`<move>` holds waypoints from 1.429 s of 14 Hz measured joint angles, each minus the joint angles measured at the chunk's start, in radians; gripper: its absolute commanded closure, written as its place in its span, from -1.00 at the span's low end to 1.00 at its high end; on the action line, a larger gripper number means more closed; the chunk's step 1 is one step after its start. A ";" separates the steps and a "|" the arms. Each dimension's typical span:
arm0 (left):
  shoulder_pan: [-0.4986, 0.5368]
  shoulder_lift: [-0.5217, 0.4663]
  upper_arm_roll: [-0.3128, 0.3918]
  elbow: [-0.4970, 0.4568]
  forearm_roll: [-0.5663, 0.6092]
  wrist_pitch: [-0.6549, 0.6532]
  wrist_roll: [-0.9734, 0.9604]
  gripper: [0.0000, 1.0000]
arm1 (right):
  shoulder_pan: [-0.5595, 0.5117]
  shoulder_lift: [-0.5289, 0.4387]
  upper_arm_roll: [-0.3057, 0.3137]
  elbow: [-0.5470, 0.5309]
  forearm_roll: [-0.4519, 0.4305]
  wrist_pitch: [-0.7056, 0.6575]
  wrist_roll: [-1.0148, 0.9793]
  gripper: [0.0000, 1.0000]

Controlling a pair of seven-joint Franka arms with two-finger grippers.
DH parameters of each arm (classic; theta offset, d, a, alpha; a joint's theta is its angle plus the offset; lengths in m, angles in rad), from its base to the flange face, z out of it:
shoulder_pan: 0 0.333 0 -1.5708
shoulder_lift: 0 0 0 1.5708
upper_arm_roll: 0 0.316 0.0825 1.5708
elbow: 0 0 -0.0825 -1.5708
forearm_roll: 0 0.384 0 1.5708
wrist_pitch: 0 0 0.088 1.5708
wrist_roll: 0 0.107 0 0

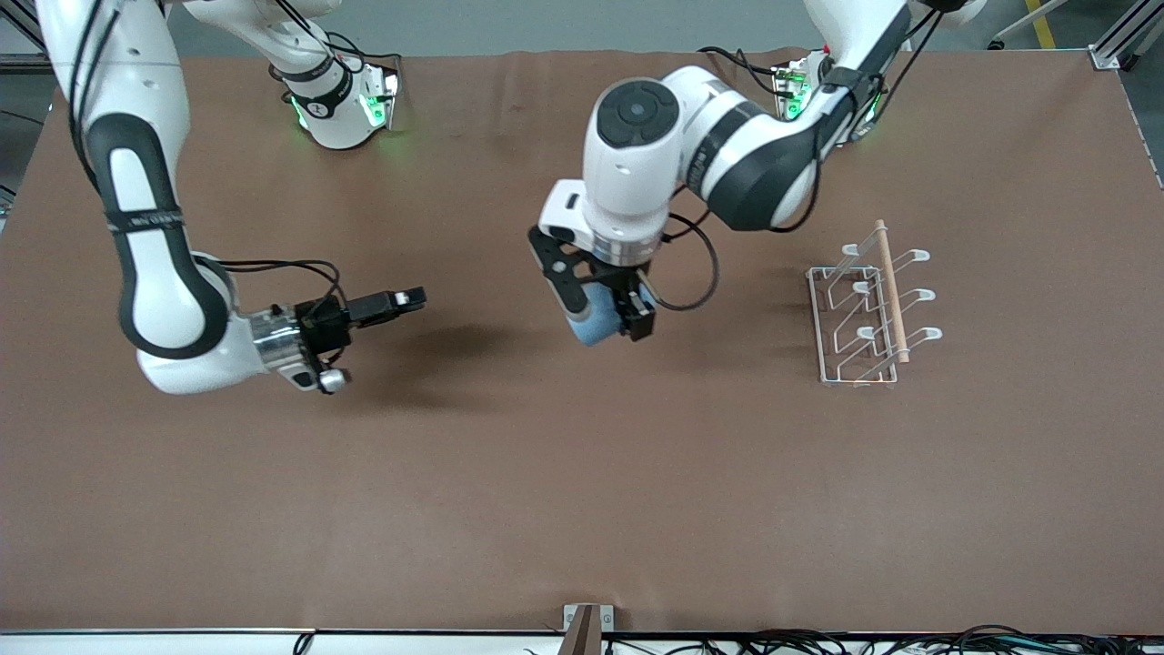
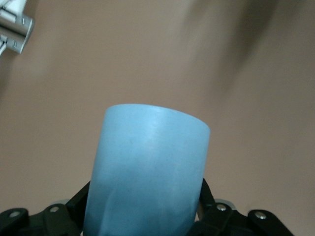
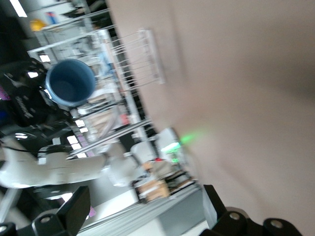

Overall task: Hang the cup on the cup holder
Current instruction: 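Carry the cup with the left gripper while the right gripper withdraws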

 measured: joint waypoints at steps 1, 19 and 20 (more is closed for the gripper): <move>0.012 0.000 0.000 0.000 0.025 -0.038 0.026 0.24 | 0.001 -0.033 -0.018 -0.001 -0.082 0.028 0.001 -1.00; 0.069 0.023 0.002 -0.278 0.689 -0.624 0.277 0.43 | 0.006 -0.222 -0.170 0.475 -0.941 -0.056 0.224 -1.00; 0.083 0.022 0.003 -0.286 0.698 -0.626 0.277 0.43 | 0.000 -0.222 -0.171 0.494 -0.941 -0.087 0.243 -1.00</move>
